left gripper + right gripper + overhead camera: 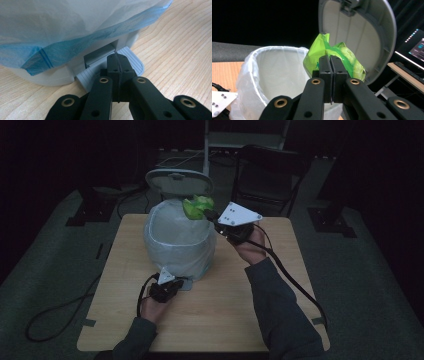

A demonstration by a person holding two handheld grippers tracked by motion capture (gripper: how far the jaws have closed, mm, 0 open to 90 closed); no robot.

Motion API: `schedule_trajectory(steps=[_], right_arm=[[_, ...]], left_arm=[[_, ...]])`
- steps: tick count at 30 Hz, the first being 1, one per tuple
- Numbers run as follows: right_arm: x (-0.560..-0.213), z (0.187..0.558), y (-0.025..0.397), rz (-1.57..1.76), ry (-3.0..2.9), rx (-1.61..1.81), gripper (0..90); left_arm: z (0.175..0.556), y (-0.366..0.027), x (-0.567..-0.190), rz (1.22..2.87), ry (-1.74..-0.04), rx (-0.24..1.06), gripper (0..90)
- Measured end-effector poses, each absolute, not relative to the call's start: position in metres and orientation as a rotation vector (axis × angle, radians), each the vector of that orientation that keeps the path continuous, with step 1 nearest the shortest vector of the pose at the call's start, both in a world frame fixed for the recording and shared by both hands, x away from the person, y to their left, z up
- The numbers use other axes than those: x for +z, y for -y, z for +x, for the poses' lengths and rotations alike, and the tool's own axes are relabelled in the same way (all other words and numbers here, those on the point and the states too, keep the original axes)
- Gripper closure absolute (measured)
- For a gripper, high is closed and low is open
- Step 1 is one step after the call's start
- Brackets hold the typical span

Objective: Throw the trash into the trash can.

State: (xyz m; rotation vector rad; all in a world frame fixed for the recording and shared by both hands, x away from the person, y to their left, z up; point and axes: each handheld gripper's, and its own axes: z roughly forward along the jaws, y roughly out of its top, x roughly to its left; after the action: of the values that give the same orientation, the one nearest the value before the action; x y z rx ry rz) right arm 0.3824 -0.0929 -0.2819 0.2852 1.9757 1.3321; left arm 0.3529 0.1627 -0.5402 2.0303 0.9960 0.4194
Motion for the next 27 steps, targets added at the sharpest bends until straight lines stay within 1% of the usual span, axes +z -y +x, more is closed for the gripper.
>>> schedule_trajectory(steps=[7, 9, 10, 11, 12, 15, 19, 20, 22, 27], right_arm=[[-0.282, 0.389, 0.08, 0.268, -2.012, 1.351, 88.8], [-0.283, 0.393, 0.077, 0.286, -2.041, 1.352, 87.2], [-0.284, 0.396, 0.075, 0.292, -2.061, 1.362, 81.5], [-0.285, 0.402, 0.073, 0.32, -2.095, 1.394, 67.0], [-0.285, 0.404, 0.072, 0.339, -2.107, 1.409, 63.1], [-0.287, 0.406, 0.074, 0.353, -2.107, 1.449, 64.0], [-0.287, 0.405, 0.078, 0.361, -2.097, 1.44, 62.8], [-0.288, 0.406, 0.082, 0.371, -2.098, 1.426, 60.8], [-0.29, 0.406, 0.085, 0.382, -2.106, 1.404, 59.7], [-0.295, 0.402, 0.088, 0.373, -2.101, 1.386, 59.0]], left_arm=[[0.353, -0.163, -0.54, 2.03, -0.996, 0.419, 90.0], [0.353, -0.163, -0.54, 2.029, -0.997, 0.417, 90.0], [0.353, -0.163, -0.54, 2.027, -0.997, 0.42, 90.0], [0.353, -0.163, -0.54, 2.028, -0.996, 0.423, 90.0], [0.353, -0.163, -0.54, 2.028, -0.996, 0.423, 90.0], [0.353, -0.163, -0.54, 2.026, -0.995, 0.417, 90.0], [0.354, -0.163, -0.54, 2.03, -0.994, 0.415, 90.0], [0.354, -0.163, -0.54, 2.029, -0.994, 0.416, 90.0], [0.354, -0.163, -0.54, 2.028, -0.996, 0.417, 90.0], [0.354, -0.163, -0.54, 2.027, -0.996, 0.417, 90.0]])
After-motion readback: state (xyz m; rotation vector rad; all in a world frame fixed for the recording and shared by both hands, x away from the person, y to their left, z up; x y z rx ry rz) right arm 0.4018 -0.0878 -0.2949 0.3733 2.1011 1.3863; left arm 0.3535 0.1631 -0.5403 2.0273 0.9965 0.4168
